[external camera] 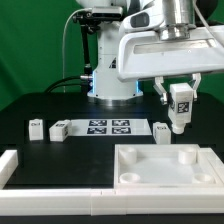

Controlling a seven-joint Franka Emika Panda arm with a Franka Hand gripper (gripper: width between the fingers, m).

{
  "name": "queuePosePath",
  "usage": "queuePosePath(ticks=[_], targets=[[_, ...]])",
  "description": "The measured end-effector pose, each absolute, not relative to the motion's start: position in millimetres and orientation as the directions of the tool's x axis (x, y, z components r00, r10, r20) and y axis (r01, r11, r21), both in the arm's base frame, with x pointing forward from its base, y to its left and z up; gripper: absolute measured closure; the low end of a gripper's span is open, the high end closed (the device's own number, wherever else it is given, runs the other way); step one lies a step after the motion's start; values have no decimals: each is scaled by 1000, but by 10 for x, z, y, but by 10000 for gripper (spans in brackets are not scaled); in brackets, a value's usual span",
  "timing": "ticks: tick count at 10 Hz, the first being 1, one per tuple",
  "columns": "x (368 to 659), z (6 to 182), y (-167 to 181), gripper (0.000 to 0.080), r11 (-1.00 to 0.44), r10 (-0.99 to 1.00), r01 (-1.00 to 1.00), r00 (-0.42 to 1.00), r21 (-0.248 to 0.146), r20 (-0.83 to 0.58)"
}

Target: Assemble one leg

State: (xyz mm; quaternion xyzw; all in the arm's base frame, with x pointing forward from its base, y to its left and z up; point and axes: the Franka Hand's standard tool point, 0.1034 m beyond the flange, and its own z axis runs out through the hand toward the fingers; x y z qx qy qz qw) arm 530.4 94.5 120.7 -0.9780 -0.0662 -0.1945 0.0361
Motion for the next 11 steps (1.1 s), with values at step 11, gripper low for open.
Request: queuePosePath(ticks=[11], targets=[[6062, 960, 1079, 509, -973, 195, 228, 883, -26, 426]])
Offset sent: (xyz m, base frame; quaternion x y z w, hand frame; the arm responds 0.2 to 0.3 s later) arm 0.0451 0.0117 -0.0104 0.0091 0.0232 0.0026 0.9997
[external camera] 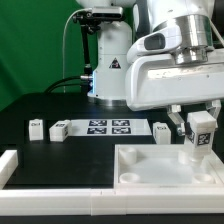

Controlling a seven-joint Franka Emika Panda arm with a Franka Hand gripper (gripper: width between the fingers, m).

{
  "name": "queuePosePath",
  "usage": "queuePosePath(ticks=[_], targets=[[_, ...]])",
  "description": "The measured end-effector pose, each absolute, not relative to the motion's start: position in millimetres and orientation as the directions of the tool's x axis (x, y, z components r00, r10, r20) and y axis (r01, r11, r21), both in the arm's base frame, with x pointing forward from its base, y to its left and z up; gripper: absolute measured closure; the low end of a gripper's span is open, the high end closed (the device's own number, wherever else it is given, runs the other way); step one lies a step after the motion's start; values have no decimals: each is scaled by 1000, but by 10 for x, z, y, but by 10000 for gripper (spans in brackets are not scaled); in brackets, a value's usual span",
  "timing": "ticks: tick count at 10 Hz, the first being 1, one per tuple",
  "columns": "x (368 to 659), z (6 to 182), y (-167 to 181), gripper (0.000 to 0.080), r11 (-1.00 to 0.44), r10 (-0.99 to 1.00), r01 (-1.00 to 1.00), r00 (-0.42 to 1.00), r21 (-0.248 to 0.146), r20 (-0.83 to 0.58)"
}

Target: Assemble one leg

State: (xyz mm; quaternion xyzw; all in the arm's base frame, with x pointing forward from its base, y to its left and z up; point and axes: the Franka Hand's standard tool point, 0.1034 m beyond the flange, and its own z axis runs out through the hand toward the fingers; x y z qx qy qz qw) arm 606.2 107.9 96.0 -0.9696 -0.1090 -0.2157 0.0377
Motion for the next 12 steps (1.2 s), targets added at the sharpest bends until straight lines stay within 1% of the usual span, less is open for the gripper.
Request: queuePosePath(ticks=[1, 2, 5, 6, 8, 11, 12], targets=[[6113, 901, 1053, 509, -974, 195, 227, 884, -25, 425], [6177, 879, 1082, 509, -973, 194, 228, 882, -28, 429], [6282, 885, 1121, 509, -973, 194, 230, 877, -29, 440], [6278, 857, 1119, 509, -973, 194, 230, 878, -30, 437], [6253, 723, 1128, 509, -973, 190, 228, 869, -28, 457], [6271, 725, 1136, 509, -975, 180, 223, 832, -18, 525], [6225, 711, 1131, 509, -976, 175, 219, 808, -12, 562]])
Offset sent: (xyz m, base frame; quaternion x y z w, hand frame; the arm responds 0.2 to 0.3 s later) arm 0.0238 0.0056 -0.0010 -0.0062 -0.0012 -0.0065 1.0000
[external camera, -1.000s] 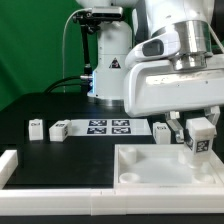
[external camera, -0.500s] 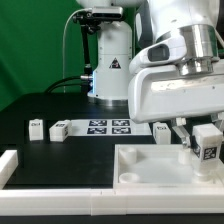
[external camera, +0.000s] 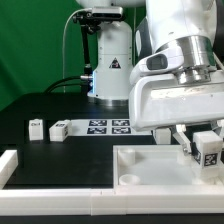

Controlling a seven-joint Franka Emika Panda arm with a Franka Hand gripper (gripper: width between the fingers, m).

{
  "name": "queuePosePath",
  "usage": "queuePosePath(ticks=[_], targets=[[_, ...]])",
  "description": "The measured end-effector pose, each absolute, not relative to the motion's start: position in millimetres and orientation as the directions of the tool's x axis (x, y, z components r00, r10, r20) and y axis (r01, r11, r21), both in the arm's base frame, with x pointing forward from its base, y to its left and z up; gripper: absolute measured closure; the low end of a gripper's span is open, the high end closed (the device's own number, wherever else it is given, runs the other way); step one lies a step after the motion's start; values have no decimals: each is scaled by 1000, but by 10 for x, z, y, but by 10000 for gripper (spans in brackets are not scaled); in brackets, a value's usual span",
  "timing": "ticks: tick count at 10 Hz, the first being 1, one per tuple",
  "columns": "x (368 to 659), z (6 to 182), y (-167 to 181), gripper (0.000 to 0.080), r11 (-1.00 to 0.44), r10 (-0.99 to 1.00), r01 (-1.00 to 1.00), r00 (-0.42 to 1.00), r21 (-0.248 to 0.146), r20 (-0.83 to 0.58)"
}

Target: Assemble one leg

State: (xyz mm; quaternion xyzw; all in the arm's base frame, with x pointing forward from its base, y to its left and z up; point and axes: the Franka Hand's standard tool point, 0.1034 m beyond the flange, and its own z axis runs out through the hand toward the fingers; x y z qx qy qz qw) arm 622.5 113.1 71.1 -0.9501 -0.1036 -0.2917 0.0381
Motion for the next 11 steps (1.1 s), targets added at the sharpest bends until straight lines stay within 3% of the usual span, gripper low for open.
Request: queuePosePath(ticks=[2, 3, 4, 5, 6, 11], targets=[[6202, 686, 1126, 509, -976, 175, 219, 810, -12, 559], [6201, 684, 1125, 413, -976, 175, 219, 810, -12, 559], [6200, 682, 1125, 413, -976, 175, 219, 811, -12, 559], [6200, 681, 1125, 236, -976, 175, 219, 811, -12, 559], [6200, 681, 1125, 168, -976, 175, 219, 811, -12, 559], [6200, 680, 1125, 150, -976, 175, 219, 811, -12, 559]])
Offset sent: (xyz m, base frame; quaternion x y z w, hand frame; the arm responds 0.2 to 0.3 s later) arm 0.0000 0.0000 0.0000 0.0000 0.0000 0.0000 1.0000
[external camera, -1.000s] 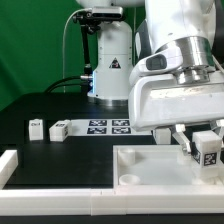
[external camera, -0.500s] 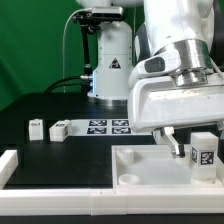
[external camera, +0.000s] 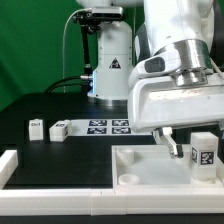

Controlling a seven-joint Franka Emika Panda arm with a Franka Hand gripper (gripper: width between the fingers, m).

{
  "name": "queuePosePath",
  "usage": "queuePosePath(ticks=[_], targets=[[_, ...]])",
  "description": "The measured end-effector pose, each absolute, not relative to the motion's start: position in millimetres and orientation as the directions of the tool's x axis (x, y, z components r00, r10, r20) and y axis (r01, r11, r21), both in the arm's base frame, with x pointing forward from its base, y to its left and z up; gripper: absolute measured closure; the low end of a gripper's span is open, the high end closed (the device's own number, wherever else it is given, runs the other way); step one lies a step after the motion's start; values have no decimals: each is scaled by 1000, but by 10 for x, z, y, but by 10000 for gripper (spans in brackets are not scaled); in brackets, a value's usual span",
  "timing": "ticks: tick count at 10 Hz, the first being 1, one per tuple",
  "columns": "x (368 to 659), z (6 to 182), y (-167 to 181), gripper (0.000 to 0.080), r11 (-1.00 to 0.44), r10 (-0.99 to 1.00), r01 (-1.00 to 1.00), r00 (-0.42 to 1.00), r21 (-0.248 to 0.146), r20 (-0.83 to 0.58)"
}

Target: Assemble one leg

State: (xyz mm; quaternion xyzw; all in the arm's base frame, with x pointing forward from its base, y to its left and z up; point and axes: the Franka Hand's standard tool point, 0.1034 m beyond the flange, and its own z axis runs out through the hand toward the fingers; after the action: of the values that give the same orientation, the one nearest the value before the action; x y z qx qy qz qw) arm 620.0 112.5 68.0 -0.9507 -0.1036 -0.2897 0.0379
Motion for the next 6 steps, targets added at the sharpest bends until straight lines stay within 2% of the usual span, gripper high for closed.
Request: queuePosePath(ticks=[3, 4, 6], targets=[[6222, 722, 1048, 150, -985, 129, 172, 833, -32, 538], [6195, 703, 1063, 150, -988, 97, 143, 854, -51, 511], [6145, 758, 1169, 150, -988, 74, 108, 957, -107, 280]])
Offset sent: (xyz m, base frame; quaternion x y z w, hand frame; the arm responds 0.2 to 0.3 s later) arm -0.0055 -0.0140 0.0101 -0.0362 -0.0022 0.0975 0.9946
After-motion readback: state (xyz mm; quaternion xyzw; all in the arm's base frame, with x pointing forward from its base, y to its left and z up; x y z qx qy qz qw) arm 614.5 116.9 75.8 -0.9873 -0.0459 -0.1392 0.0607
